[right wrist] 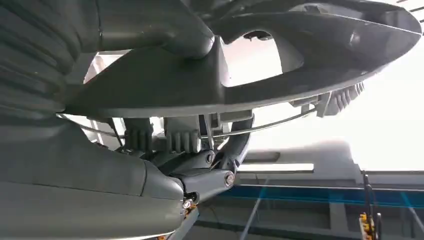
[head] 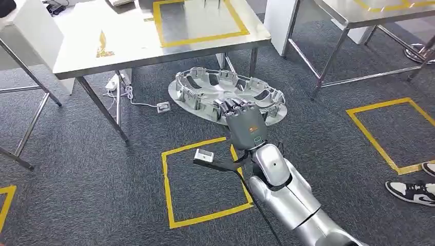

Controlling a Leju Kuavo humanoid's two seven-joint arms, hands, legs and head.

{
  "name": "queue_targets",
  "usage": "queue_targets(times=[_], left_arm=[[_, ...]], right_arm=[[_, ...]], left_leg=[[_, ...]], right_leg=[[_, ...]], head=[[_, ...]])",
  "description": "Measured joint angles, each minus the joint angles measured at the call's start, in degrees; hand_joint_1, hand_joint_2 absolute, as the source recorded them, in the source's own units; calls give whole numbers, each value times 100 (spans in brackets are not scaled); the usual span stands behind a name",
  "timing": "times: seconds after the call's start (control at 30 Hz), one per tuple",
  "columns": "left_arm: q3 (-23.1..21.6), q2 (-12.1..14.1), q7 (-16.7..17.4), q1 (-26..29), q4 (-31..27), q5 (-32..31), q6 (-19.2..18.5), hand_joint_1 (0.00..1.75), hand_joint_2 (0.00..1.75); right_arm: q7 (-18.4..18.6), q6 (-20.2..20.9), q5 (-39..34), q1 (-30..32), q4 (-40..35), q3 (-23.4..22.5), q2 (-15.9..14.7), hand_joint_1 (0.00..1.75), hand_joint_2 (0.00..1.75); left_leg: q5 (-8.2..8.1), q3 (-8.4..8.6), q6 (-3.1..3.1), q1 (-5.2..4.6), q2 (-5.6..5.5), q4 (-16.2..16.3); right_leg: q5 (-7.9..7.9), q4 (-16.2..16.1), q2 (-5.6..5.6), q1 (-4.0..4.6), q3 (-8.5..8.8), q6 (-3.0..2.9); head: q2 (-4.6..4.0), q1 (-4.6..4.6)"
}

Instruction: Take the parts from the cabinet and place them on the table.

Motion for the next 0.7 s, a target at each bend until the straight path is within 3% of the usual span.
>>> queue_targets(times=[0.07,0.1,0.13,0.17,0.23,0.27,0.3,0.37,0.4,0.43,0.47,0.5,0.57,0.6,0.7], left_arm=[[0,11,-9,0,0,0,0,0,175],[0,13,-7,-10,2,0,-4,0,175],[0,11,-15,-21,0,-2,-9,0,175],[-4,11,-17,-7,0,-9,-20,0,175],[-7,7,-7,14,2,-53,-22,0,175],[-15,-2,-7,14,2,-52,-22,0,175],[-30,2,-11,5,-2,-55,-22,0,175],[-55,2,-26,-4,0,-66,-22,0,175],[-74,2,-24,4,0,-89,-22,0,175],[-96,2,-15,14,0,-127,-22,0,175],[-101,2,-7,18,2,-136,-22,0,175],[-103,-2,-7,18,2,-142,-22,0,175],[-118,-4,-26,17,0,-142,-22,0,175],[-131,-4,-57,13,0,-133,-35,0,175],[-140,-7,-112,12,2,-116,-63,0,175]], right_arm=[[0,0,-2,10,0,0,-2,175,175],[0,-4,-4,5,2,0,-4,175,175],[2,-17,-7,1,6,0,-11,175,175],[4,-26,-7,5,17,0,-13,175,175],[28,-85,-15,14,50,0,-15,175,175],[57,-105,-24,40,59,-13,-26,175,175],[70,-138,-31,44,78,-22,-37,175,175],[87,-197,-31,89,116,-26,-68,175,175],[87,-245,-31,135,131,-35,-88,175,175],[90,-319,-20,198,133,-52,-116,175,175],[107,-369,-11,272,133,-74,-144,175,175],[111,-419,9,347,127,-87,-170,175,175],[114,-468,57,464,89,-96,-192,175,175],[120,-494,105,506,48,-98,-199,175,175],[111,-509,267,595,-88,-103,-201,175,175]], left_leg=[[578,452,81,-17,15,-1058],[370,477,95,-54,28,-1176],[307,488,122,-69,29,-1169],[425,514,154,-70,27,-1178],[436,561,216,-34,10,-1206],[443,613,242,-10,12,-1242],[419,639,290,-6,9,-1248],[388,654,326,-11,7,-1245],[364,663,331,-13,5,-1244],[338,681,332,-13,-2,-1239],[309,718,328,-11,-14,-1239],[274,765,318,-11,-33,-1236],[197,863,277,-11,-48,-1228],[159,870,234,-43,-47,-1218],[108,896,133,-38,-47,-1243]], right_leg=[[-61,7,-2,1,75,34],[-74,18,-3,25,80,67],[-82,3,0,19,53,100],[-104,-1,-2,16,58,136],[-131,-26,-7,51,121,217],[-166,34,4,16,111,248],[-293,281,1,15,-3,276],[-668,1184,1,-10,-524,326],[-784,1590,1,-16,-780,340],[-763,1798,0,-22,-949,346],[-587,1689,0,-29,-950,346],[-309,1320,0,-35,-808,336],[246,248,-6,-32,-328,286],[190,-7,-8,-6,-200,257],[142,-20,5,35,-187,157]], head=[[0,-2],[0,-9],[0,-11],[0,-13],[0,-11],[0,-13],[0,28],[0,33],[0,33],[0,33],[0,35],[0,37],[0,37],[0,33],[0,33]])
